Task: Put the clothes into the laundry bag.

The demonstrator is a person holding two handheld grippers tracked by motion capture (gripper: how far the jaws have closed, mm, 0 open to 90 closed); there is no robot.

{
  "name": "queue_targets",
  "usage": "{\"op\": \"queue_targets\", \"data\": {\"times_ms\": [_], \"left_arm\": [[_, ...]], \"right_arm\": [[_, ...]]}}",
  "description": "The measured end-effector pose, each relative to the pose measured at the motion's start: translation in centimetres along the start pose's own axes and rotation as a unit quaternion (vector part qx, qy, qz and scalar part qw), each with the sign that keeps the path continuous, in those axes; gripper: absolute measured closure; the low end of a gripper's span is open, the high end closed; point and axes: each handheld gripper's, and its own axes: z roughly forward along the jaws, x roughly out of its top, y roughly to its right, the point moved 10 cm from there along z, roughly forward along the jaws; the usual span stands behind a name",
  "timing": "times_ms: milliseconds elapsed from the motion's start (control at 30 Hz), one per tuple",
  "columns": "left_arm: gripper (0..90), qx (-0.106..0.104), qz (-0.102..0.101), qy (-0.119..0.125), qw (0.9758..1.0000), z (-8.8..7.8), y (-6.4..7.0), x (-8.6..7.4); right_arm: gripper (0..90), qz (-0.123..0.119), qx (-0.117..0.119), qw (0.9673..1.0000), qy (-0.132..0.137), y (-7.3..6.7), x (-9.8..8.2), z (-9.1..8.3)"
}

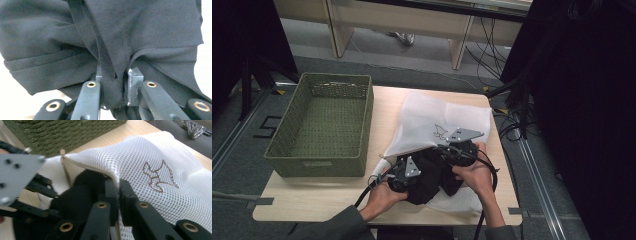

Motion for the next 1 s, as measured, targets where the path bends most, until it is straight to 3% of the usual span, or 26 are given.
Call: {"op": "queue_targets", "data": {"times_ms": [100,133,200,267,300,333,400,567,667,767,800,933,1000], "left_arm": [[77.2,0.021,-0.028,0.032,0.9989,0.8,-1.3,2.4],[77.1,0.033,-0.036,0.038,0.9981,1.2,-1.8,3.0],[76.6,0.036,-0.054,0.032,0.9974,2.5,-2.6,3.3],[73.2,0.033,-0.066,0.03,0.9968,3.1,-2.4,3.0],[70.4,0.026,-0.055,0.021,0.998,3.0,-2.2,2.5],[65.5,0.02,-0.054,0.02,0.9981,2.8,-2.0,2.2],[56.9,0.007,-0.053,0.016,0.9985,2.0,-1.6,1.7],[37.7,-0.026,-0.057,0.013,0.9979,-0.7,-0.7,0.7],[28.4,-0.045,-0.056,-0.002,0.9974,-2.0,0.2,-0.1],[25.5,-0.059,-0.048,-0.003,0.9971,-2.5,1.4,-0.8],[24.6,-0.066,-0.036,-0.012,0.9971,-2.5,1.8,-1.1],[25.1,-0.066,-0.013,-0.032,0.9973,-0.8,3.0,-1.9],[29.5,-0.058,-0.007,-0.023,0.998,0.2,3.2,-1.7]], "right_arm": [[87.4,-0.003,0.0,1.0,0.003,0.0,0.3,0.0],[87.4,0.008,-0.002,1.0,0.0,0.0,0.3,-0.1],[87.4,0.008,-0.008,0.9999,0.002,0.2,0.3,-0.1],[87.3,0.013,-0.009,0.9999,0.002,0.4,0.1,0.0],[87.3,0.014,-0.009,0.9999,0.001,0.5,-0.1,0.0],[87.4,0.023,-0.005,0.9997,-0.002,0.5,-0.4,0.0],[87.3,0.018,-0.004,0.9998,0.0,0.9,-0.5,-0.1],[87.3,0.024,-0.007,0.9997,0.001,0.9,-0.4,-0.4],[87.3,0.023,-0.014,0.9996,0.003,1.0,-0.2,-0.4],[87.3,0.023,-0.012,0.9997,0.003,1.0,-0.3,-0.4],[87.3,0.022,-0.013,0.9997,0.003,1.0,-0.3,-0.3],[87.3,0.018,-0.013,0.9998,0.004,0.9,-0.2,-0.3],[87.3,0.013,-0.006,0.9999,0.006,0.7,-0.1,-0.3]]}}
